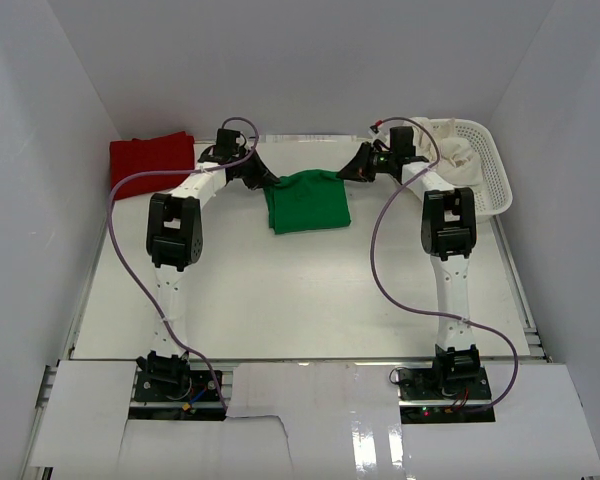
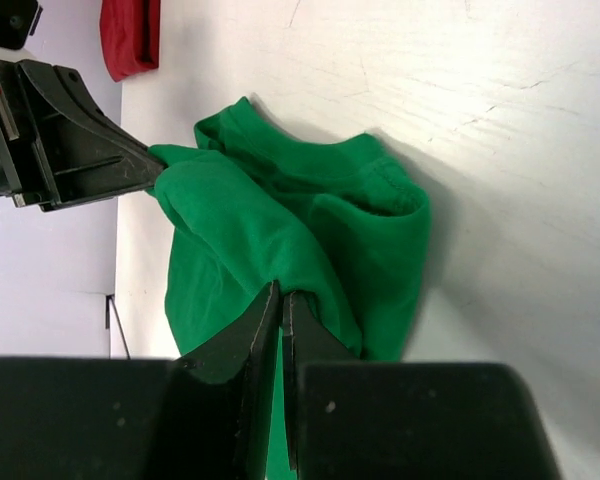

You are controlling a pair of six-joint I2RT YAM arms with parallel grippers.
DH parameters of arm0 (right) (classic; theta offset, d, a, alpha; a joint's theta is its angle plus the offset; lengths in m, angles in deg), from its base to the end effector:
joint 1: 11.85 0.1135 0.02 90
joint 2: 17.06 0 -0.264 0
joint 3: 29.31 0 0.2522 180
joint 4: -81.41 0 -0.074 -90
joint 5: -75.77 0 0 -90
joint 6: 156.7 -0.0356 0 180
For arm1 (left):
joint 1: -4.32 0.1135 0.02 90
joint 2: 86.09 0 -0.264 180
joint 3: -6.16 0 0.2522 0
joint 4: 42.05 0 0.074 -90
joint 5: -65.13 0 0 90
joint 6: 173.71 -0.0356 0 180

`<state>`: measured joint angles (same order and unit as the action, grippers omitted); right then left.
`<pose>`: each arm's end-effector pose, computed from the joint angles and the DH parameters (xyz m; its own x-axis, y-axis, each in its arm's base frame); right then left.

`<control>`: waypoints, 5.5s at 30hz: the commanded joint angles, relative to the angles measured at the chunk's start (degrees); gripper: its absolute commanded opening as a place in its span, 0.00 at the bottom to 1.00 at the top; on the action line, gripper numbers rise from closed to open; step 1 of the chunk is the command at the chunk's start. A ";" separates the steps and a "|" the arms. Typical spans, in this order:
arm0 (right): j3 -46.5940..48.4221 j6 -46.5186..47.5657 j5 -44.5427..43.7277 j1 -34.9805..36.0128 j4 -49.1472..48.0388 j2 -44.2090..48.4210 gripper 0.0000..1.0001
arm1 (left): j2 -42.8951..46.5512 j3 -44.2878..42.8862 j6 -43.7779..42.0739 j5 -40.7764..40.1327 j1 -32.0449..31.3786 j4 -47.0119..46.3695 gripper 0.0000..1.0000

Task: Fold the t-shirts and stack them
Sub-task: Fold the long partially folded tshirt into a neat square, then smooth out wrinkles on the folded tshirt

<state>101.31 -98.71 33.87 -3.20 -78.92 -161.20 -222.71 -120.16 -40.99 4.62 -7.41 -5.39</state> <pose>0.5506 0.1106 0.1557 -0.8386 0.2305 -0.4936 -0.3205 0.5241 0.7891 0.5170 -0.1252 0.1730 -0.8690 -0.4227 -0.2573 -0.1138 0.6768 -0.7274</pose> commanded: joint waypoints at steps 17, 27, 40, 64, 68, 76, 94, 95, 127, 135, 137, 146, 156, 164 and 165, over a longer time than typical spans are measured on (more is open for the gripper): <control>3.55 -6.57 3.32 0.23 -15.05 -2.64 0.45 | 8.98 9.01 3.68 -8.22 1.62 -7.42 0.21; -1.19 -5.26 5.59 0.76 -17.86 0.70 0.52 | 14.62 13.76 4.39 -13.06 2.15 -11.03 0.59; -4.36 0.11 7.54 3.40 -12.95 2.37 0.52 | 15.68 14.12 2.11 -2.80 1.97 -14.81 0.68; -13.31 8.01 0.51 6.56 -4.59 2.28 0.08 | 5.92 8.75 -6.06 15.24 -2.86 -10.77 0.67; -18.67 10.29 -2.47 6.65 -3.72 5.78 0.08 | 6.54 10.85 -8.00 14.98 -4.09 -9.27 0.67; -31.15 12.32 -4.59 7.09 -5.21 12.21 0.08 | 11.01 21.13 -11.16 11.73 -7.69 -9.27 0.66; -56.37 16.19 -12.23 11.92 -0.56 34.07 0.08 | 31.23 48.38 -11.17 5.57 -11.39 -12.35 0.65; -57.35 16.28 -13.72 12.97 0.41 35.14 0.08 | 33.32 50.65 -10.64 5.75 -12.00 -12.78 0.65; -64.39 17.68 -18.83 18.34 3.67 44.12 0.08 | 46.27 66.67 -5.10 2.41 -18.86 -15.51 0.65; -61.93 18.03 -19.53 18.34 3.84 41.48 0.09 | 43.98 70.19 -4.22 2.41 -19.21 -18.67 0.65; -61.23 18.04 -19.27 18.34 3.76 40.87 0.09 | 43.72 70.54 -4.14 2.41 -19.39 -19.03 0.65; -57.27 18.12 -19.18 18.34 4.02 37.36 0.08 | 43.45 70.72 -2.91 2.15 -20.09 -20.08 0.65; -55.77 18.82 -19.71 18.43 5.69 37.87 0.08 | 44.33 70.45 -3.34 1.18 -20.09 -18.94 0.65; -56.30 19.62 -20.94 18.43 7.35 43.32 0.42 | 48.01 67.30 -2.99 -2.33 -20.09 -14.47 0.65; -55.78 20.14 -21.11 18.43 8.40 44.63 0.42 | 49.94 65.11 -3.43 -3.29 -20.09 -13.41 0.65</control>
<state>44.35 -80.76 15.42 15.46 -73.37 -120.61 -178.23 -51.16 -43.48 5.52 -27.21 -22.77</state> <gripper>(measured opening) 0.414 0.650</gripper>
